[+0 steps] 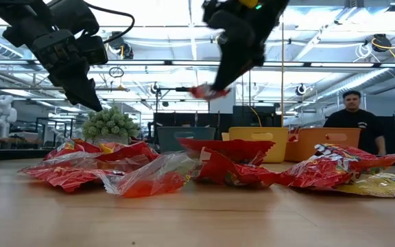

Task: Sort candy
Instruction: Put the red candy into the orange bin, then put the yellow candy into the yellow bin

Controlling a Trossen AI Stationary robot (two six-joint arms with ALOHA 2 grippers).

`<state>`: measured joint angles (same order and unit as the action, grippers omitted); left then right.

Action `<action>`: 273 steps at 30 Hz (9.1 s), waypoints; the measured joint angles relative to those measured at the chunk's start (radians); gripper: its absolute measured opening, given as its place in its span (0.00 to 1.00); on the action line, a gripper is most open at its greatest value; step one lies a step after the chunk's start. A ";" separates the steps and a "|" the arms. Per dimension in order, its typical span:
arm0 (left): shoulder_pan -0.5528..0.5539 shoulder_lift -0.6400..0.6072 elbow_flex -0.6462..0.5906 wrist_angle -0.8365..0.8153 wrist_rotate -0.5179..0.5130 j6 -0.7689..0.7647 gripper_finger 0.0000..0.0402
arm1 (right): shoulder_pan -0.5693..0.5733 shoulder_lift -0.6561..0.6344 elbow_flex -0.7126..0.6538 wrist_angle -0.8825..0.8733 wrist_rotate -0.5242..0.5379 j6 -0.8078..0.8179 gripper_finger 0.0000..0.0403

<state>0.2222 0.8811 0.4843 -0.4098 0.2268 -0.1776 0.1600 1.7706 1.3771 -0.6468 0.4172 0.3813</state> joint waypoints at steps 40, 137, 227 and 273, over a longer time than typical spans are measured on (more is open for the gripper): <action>0.000 0.000 0.000 0.012 -0.058 -0.026 0.33 | -0.567 -0.568 -0.515 -0.457 0.260 0.748 0.07; 0.000 0.000 0.000 0.004 -0.058 -0.028 0.33 | -0.103 0.082 -0.152 0.273 -0.270 -0.041 0.01; -0.391 0.578 0.242 0.180 -0.343 -0.218 0.64 | 0.173 -0.874 -0.696 -0.351 -0.184 0.803 0.35; -0.047 1.058 1.229 -0.067 -0.259 -0.073 0.07 | 0.601 -0.261 -0.696 0.098 -0.079 1.047 0.35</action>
<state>0.1750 1.9389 1.7134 -0.4767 -0.0322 -0.2505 0.7612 1.5101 0.6807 -0.5487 0.3386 1.4288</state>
